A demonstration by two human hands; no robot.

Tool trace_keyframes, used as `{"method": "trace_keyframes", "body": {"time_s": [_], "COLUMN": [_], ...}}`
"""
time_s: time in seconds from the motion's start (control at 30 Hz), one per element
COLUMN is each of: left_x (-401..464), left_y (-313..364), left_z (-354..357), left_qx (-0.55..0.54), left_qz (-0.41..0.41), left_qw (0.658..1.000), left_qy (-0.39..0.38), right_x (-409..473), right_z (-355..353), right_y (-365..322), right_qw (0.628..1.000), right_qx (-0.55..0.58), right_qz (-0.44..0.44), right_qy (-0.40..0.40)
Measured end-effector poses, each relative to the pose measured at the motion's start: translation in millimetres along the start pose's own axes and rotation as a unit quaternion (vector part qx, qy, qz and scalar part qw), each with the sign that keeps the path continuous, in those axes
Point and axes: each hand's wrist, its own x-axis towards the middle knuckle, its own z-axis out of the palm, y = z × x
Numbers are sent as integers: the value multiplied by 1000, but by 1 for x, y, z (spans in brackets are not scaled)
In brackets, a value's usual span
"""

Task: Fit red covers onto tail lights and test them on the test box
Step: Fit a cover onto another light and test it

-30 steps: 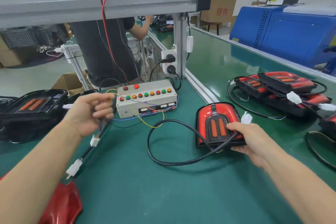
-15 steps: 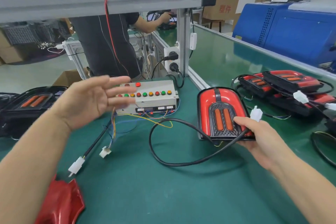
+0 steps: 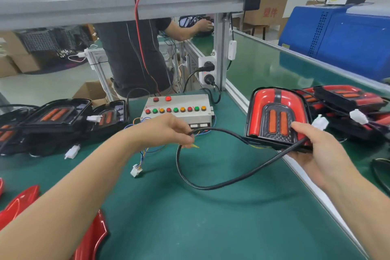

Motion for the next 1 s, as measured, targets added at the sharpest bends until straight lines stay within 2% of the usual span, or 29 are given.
{"method": "trace_keyframes", "body": {"time_s": [0.03, 0.13, 0.17, 0.2, 0.23, 0.3, 0.33, 0.37, 0.4, 0.43, 0.47, 0.5, 0.53, 0.57, 0.63, 0.7, 0.73, 0.77, 0.8, 0.83, 0.87, 0.9, 0.97, 1.0], "left_x": [-3, -19, -21, -21, -19, -12, -9, -5, 0, 3, 5, 6, 9, 12, 18, 20, 16, 12, 5, -5, -17, -28, -46, -49], "left_y": [-4, -15, -20, -25, -33, -49, -56, -60, -65, -70, -71, -70, -68, -65, -57, -43, -34, -23, -11, -1, 10, 19, 31, 29], "left_z": [-3, -8, -10, -12, -16, -22, -22, -17, -9, 2, 15, 30, 44, 57, 71, 67, 60, 54, 50, 47, 47, 50, 59, 65], "left_qx": [-20, 10, -10, -57, -129, -251, -253, -211, -106, 61, 240, 359, 420, 430, 372, 181, 77, 2, -26, -24, -22, -30, -37, -3], "left_qz": [-3, -3, 15, 30, 29, -9, -34, -55, -70, -77, -69, -28, 23, 64, 91, 77, 72, 81, 101, 132, 168, 198, 173, 145], "left_qw": [1000, 994, 994, 996, 991, 945, 931, 933, 948, 955, 934, 905, 889, 890, 920, 972, 979, 967, 949, 937, 940, 954, 984, 987], "left_qy": [0, -109, -106, -56, 29, 208, 261, 288, 293, 280, 256, 226, 182, 142, 85, 126, 175, 240, 298, 322, 298, 221, 1, -73], "right_x": [1, 4, 5, 5, 5, 4, 3, 2, 2, 3, 3, 2, 2, 1, -1, -1, 0, 1, 3, 6, 9, 11, 16, 18], "right_z": [-2, -8, -9, -9, -10, -12, -13, -13, -14, -14, -13, -10, -7, -2, 9, 19, 23, 27, 29, 30, 31, 32, 31, 30], "right_y": [0, 2, 3, 4, 5, 6, 6, 5, 4, 3, 2, 2, 2, 2, 5, 8, 9, 10, 11, 11, 10, 10, 9, 9], "right_qw": [1000, 999, 999, 999, 999, 998, 998, 997, 995, 991, 985, 979, 975, 974, 976, 982, 983, 983, 981, 977, 973, 969, 963, 962], "right_qx": [-3, -16, -18, -14, -5, 19, 36, 59, 90, 126, 161, 186, 195, 193, 170, 147, 148, 159, 176, 195, 214, 232, 251, 254], "right_qz": [-2, -3, -3, -2, 0, 5, 9, 18, 31, 47, 65, 79, 89, 95, 98, 92, 86, 82, 81, 82, 84, 86, 88, 87], "right_qy": [7, 35, 44, 51, 54, 57, 54, 48, 36, 19, -5, -32, -58, -78, -94, -81, -65, -43, -18, 5, 20, 27, 39, 42]}}
